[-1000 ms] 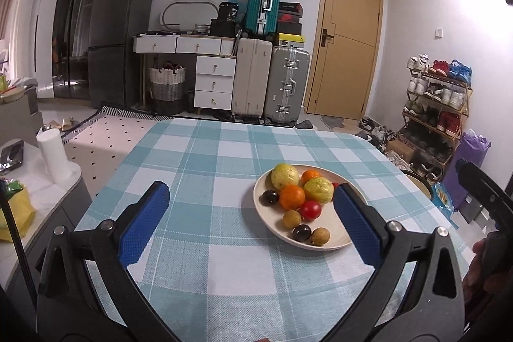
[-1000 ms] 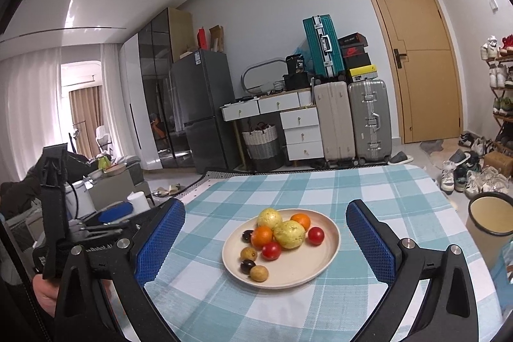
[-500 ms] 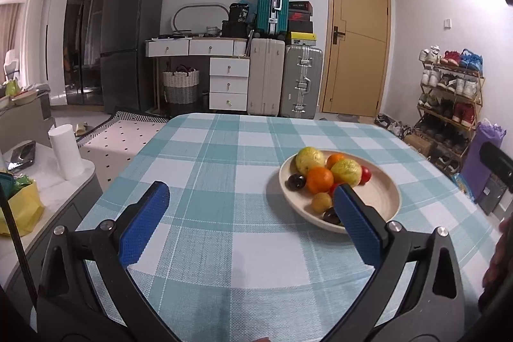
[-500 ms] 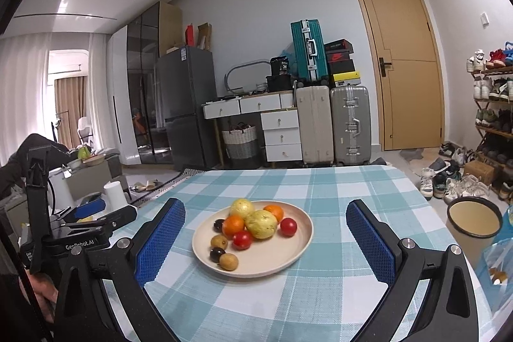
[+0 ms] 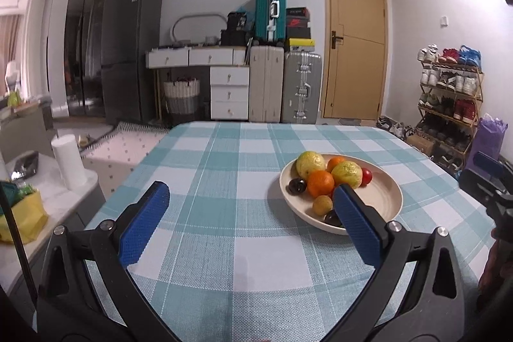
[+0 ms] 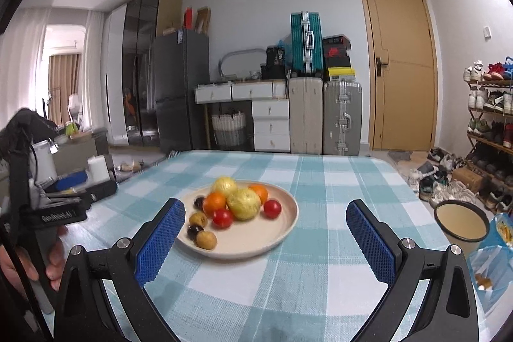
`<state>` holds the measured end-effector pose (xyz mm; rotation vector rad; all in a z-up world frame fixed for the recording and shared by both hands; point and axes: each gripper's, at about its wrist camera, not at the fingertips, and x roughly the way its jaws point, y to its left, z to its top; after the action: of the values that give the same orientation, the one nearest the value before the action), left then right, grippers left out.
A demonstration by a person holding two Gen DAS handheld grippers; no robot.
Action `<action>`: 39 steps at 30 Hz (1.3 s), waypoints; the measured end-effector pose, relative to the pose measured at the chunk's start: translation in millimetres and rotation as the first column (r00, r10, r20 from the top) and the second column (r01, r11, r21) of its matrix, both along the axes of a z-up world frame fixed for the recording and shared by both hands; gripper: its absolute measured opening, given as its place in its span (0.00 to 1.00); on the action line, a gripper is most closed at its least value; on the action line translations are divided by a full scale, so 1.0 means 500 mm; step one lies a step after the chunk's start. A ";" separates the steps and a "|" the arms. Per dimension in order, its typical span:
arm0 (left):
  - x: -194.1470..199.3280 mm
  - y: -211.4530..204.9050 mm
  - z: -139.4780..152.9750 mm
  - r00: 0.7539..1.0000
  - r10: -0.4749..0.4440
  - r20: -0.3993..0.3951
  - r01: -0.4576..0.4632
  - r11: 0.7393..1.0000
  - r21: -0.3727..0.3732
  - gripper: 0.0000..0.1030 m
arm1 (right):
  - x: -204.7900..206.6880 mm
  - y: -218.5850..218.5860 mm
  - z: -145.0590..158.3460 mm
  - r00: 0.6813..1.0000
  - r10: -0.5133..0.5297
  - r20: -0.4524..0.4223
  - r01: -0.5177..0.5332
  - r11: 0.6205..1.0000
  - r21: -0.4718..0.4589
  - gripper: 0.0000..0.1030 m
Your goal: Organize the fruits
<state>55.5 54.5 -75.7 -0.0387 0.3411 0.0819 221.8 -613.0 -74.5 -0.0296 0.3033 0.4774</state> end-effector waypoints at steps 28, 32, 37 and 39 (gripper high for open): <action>-0.002 -0.014 -0.001 1.000 -0.019 0.019 0.018 1.000 0.021 0.99 | 0.011 0.013 -0.007 1.000 -0.002 -0.004 0.002 0.999 -0.037 1.00; -0.003 -0.014 0.000 1.000 -0.018 0.019 0.017 1.000 0.021 0.99 | 0.010 0.013 -0.006 1.000 -0.002 -0.004 0.002 0.999 -0.037 1.00; -0.001 -0.015 -0.001 1.000 -0.021 0.017 0.021 1.000 0.022 0.99 | 0.009 0.013 -0.007 1.000 -0.002 -0.004 0.002 0.999 -0.037 1.00; -0.004 -0.013 -0.001 1.000 -0.022 0.018 0.022 1.000 0.021 0.99 | 0.009 0.013 -0.007 1.000 -0.002 -0.004 0.002 0.999 -0.037 1.00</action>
<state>53.6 47.9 -76.2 -0.0149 0.3220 0.0634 226.5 -606.7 -77.8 -0.0646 0.3165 0.4702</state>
